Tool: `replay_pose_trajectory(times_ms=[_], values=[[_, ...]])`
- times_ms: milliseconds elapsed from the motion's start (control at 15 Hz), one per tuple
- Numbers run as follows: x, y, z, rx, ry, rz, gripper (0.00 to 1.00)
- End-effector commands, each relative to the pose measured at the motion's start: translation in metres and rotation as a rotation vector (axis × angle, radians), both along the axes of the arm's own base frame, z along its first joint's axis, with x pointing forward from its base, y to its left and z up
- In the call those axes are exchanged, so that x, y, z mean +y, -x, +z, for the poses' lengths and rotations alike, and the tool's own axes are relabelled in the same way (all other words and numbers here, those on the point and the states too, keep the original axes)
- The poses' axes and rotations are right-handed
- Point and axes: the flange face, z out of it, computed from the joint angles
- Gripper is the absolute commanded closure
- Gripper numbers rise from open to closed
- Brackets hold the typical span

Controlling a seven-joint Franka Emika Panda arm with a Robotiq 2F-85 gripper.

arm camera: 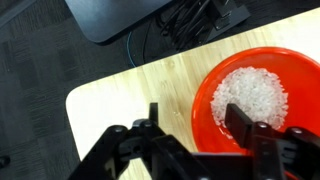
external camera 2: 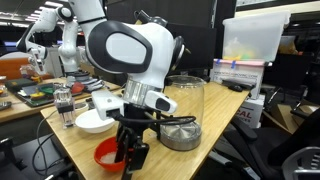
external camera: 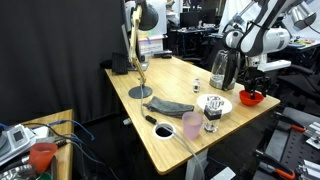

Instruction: Pour the contents in the orange bowl into the white bowl

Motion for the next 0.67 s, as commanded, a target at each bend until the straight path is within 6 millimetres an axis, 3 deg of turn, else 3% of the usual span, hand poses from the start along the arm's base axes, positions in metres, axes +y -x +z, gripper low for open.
replay_pose_trajectory(times_ms=[0,333,600], values=[[0.004,-0.004,-0.002,0.015,-0.034,0.002,0.6],[0.015,-0.005,0.004,0.007,-0.089,0.049,0.96],[0.021,-0.008,0.019,-0.005,-0.136,0.085,1.0]])
